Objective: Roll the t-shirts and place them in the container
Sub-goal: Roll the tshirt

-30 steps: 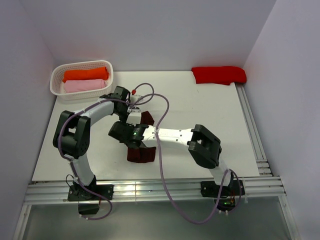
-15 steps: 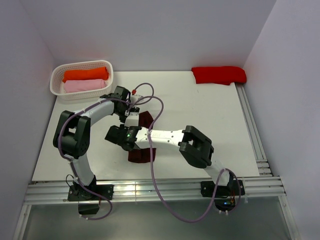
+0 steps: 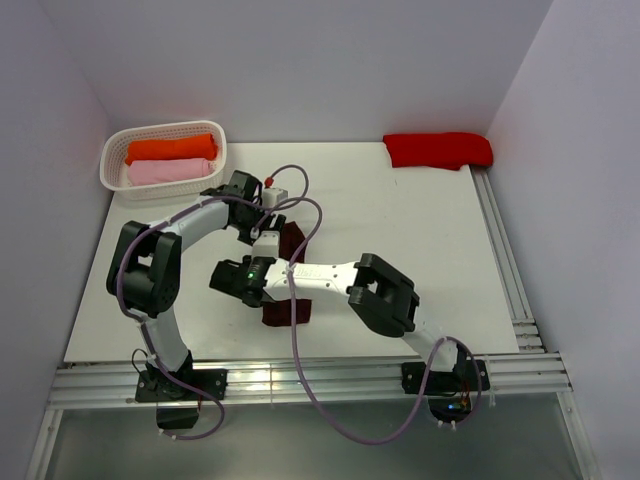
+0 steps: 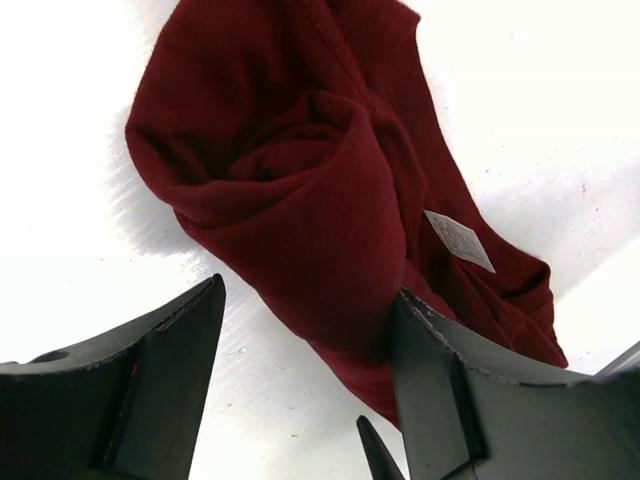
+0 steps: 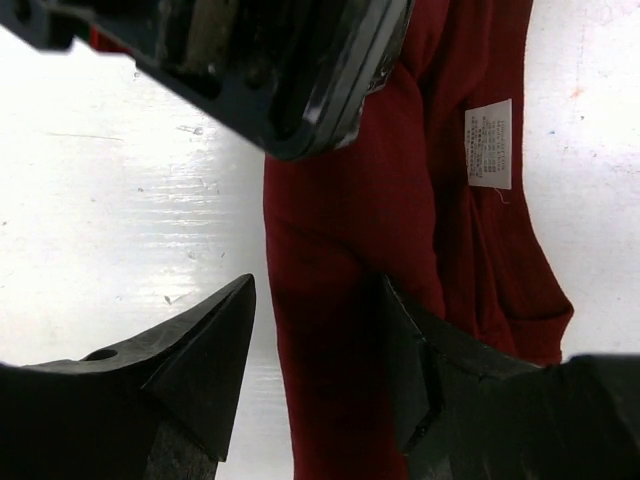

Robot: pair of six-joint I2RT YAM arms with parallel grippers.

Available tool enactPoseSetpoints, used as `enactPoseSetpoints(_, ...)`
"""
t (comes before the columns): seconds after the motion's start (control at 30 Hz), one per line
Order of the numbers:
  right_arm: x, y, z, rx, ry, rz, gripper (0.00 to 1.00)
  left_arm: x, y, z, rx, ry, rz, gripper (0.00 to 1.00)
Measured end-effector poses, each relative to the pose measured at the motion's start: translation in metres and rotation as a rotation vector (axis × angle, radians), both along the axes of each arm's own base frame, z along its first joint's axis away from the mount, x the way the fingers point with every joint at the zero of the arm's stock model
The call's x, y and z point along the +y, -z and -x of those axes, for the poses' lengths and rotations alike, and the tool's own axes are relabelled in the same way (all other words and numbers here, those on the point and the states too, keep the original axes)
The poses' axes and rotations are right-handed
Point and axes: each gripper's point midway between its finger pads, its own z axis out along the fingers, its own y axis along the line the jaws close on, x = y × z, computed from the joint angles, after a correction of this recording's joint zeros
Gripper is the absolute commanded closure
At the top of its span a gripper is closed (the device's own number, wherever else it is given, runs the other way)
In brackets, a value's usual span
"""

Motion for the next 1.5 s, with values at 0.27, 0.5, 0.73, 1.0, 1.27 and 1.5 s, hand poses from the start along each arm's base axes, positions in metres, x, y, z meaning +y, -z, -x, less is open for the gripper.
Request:
enactPoseSetpoints(0.27,-0.007,0.005,0.000,-0.005,-0.003,0.024,0.65,-0.004,-0.010,-0.005,-0.012,0.008,0.018,0.22)
enactPoseSetpoints(0.5,-0.016,0.002,-0.001,0.012,-0.033,-0.230,0.71,-0.008,-0.042,-0.018,-0.044,0.031,0.129,0.17)
enactPoseSetpoints(0.73,-0.018,-0.001,-0.007,0.066,-0.065,-0.594,0.71,0.003,-0.054,-0.018,-0.019,0.038,0.217,0.10)
enactPoseSetpoints(1.0,-0.009,-0.005,-0.014,0.088,-0.070,-0.917,0.72,0.004,-0.039,-0.003,0.041,0.058,0.252,0.10)
enactPoseSetpoints(1.27,-0.002,-0.006,-0.015,0.110,-0.063,-1.042,0.73,0.008,0.008,0.000,0.134,0.018,0.212,0.21)
enactPoseSetpoints(1.5,-0.002,-0.004,-0.017,0.106,-0.041,-1.001,0.67,0.005,0.016,0.000,0.154,-0.020,0.180,0.46)
